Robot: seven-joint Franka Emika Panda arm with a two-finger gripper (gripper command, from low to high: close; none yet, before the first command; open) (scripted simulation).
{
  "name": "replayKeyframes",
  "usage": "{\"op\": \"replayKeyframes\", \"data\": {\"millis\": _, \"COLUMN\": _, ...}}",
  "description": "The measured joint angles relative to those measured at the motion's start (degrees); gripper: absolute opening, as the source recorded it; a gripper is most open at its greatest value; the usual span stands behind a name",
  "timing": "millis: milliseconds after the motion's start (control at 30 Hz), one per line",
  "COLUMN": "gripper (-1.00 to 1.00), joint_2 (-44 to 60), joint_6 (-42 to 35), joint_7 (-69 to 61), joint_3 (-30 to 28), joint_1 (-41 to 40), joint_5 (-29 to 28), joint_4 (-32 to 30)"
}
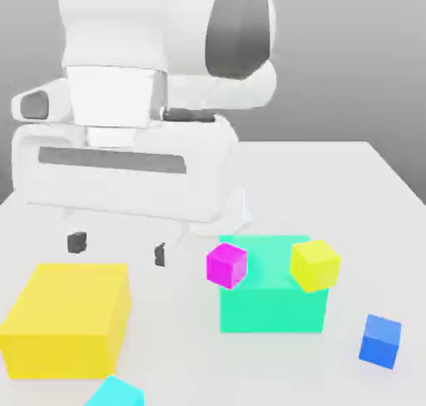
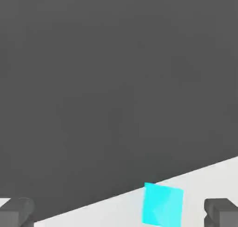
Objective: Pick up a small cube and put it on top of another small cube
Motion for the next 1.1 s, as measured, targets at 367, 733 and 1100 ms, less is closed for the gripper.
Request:
{"op": "replayKeyframes", "data": {"millis": 367, "gripper": 0.00, "joint_2": 22.91, "joint_6": 9.42, "joint_7": 0.97, "joint_3": -0.62, "joint_1": -2.15, "joint_5": 3.02, "joint_4": 1.63}}
{"op": "replayKeyframes", "data": {"millis": 733, "gripper": -1.00, "joint_2": 22.69, "joint_6": 9.24, "joint_7": 1.05, "joint_3": -0.57, "joint_1": -2.24, "joint_5": 2.94, "joint_4": 1.55}}
{"op": "replayKeyframes", "data": {"millis": 1100, "gripper": -1.00, "joint_2": 0.11, "joint_6": -2.22, "joint_7": -9.62, "joint_3": 7.02, "joint_1": 5.71, "joint_5": 0.41, "joint_4": -9.47}}
